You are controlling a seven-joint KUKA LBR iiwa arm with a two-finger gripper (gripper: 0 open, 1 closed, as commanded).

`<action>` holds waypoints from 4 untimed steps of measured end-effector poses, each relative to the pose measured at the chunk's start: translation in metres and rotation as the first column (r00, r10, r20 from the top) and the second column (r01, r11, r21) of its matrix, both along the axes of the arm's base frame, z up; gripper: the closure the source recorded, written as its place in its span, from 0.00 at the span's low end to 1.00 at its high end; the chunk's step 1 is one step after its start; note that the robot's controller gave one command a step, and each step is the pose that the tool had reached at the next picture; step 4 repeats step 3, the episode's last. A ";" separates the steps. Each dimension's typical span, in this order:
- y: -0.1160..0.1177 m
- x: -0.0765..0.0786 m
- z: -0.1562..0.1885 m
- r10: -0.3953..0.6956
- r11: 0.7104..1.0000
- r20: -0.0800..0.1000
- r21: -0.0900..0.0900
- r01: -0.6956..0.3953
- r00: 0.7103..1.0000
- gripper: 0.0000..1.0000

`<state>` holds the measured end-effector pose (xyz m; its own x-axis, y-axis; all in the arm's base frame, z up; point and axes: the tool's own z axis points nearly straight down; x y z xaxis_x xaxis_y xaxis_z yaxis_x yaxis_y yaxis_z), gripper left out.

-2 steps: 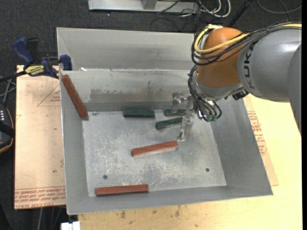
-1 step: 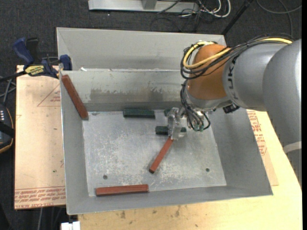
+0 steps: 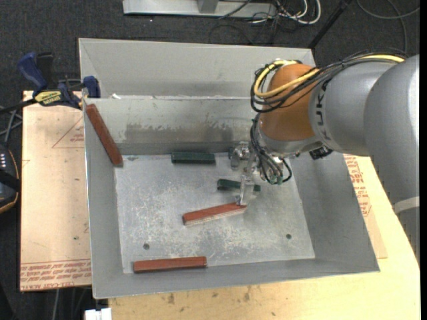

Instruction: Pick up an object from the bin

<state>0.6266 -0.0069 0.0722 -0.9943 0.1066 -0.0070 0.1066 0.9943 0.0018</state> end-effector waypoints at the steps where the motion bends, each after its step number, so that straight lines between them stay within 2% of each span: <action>1: 0.000 -0.001 -0.001 0.000 1.000 -0.003 0.000 0.000 1.000 1.00; 2: 0.000 -0.001 -0.001 0.000 1.000 -0.003 0.000 0.000 1.000 1.00; 3: -0.027 -0.020 0.144 0.005 1.000 -0.002 -0.001 -0.005 1.000 1.00; 4: -0.027 -0.020 0.144 0.005 1.000 -0.002 -0.001 -0.005 1.000 1.00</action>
Offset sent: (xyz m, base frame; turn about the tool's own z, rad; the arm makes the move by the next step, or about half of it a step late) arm 0.0000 0.0000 0.0000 0.0000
